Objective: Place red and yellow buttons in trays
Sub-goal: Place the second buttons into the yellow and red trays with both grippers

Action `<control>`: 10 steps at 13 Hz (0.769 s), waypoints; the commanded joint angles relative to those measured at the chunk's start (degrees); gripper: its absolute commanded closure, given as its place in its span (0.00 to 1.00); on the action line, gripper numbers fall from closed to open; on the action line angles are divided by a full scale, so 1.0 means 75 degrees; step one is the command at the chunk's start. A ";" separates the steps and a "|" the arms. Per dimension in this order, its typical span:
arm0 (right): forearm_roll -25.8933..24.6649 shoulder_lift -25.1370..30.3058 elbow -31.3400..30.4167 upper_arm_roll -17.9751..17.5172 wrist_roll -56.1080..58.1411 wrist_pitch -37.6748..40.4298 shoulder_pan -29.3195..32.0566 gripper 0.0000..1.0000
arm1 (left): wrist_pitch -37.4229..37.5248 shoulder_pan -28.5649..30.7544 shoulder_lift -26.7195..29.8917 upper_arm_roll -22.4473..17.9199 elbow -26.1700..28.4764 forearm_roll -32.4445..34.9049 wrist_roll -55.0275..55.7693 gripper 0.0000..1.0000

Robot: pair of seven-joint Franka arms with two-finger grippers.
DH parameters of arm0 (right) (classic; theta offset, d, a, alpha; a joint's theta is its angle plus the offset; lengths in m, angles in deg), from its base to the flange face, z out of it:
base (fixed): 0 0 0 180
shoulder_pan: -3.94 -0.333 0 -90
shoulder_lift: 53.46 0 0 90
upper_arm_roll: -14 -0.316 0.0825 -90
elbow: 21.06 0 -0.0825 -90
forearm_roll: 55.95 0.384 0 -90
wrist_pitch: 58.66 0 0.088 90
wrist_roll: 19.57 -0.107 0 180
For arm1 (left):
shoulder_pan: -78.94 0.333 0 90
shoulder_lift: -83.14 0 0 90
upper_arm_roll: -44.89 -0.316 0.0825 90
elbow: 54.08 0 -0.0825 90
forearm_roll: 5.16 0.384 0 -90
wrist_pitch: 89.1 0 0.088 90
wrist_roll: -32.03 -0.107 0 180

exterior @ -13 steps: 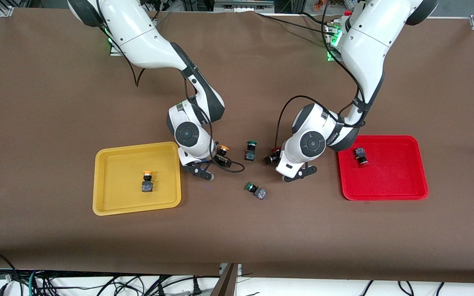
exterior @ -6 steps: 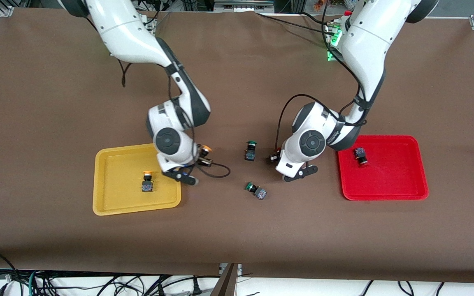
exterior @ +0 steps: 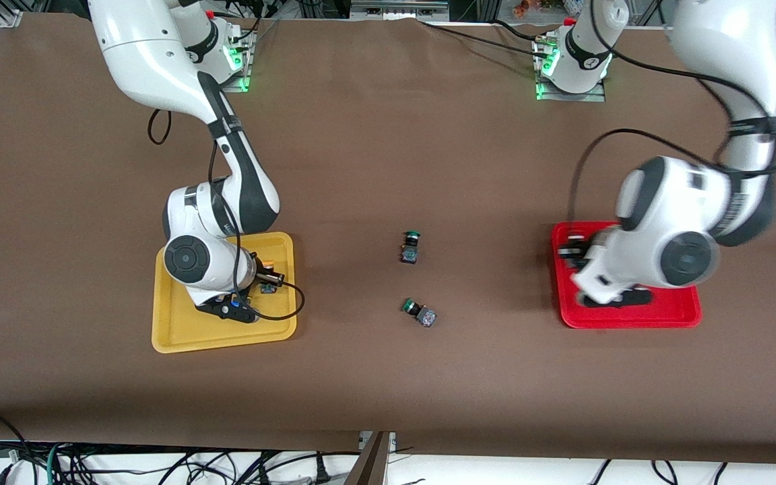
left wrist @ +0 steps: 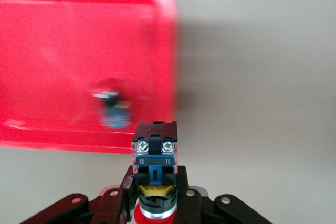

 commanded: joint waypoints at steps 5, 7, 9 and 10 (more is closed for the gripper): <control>-0.0062 0.1897 -0.0083 0.0151 0.0024 0.1158 -0.0058 0.01 | -0.1576 0.0772 -0.0354 0.0099 0.1531 0.2067 -0.0939 0.94; -0.0120 0.2589 -0.0083 0.0162 0.0035 0.1814 -0.0058 0.00 | -0.1920 0.0845 -0.0378 0.0099 0.1663 0.2067 -0.1090 0.84; -0.0167 0.3327 -0.0188 0.0197 0.0291 0.2376 -0.0058 0.00 | -0.1921 0.0927 -0.0366 0.0099 0.1616 0.2056 -0.1162 0.01; -0.0179 0.3702 -0.0269 0.0337 0.0595 0.2739 -0.0058 0.00 | -0.1863 0.0939 -0.0308 0.0110 0.1581 0.2044 -0.1162 0.00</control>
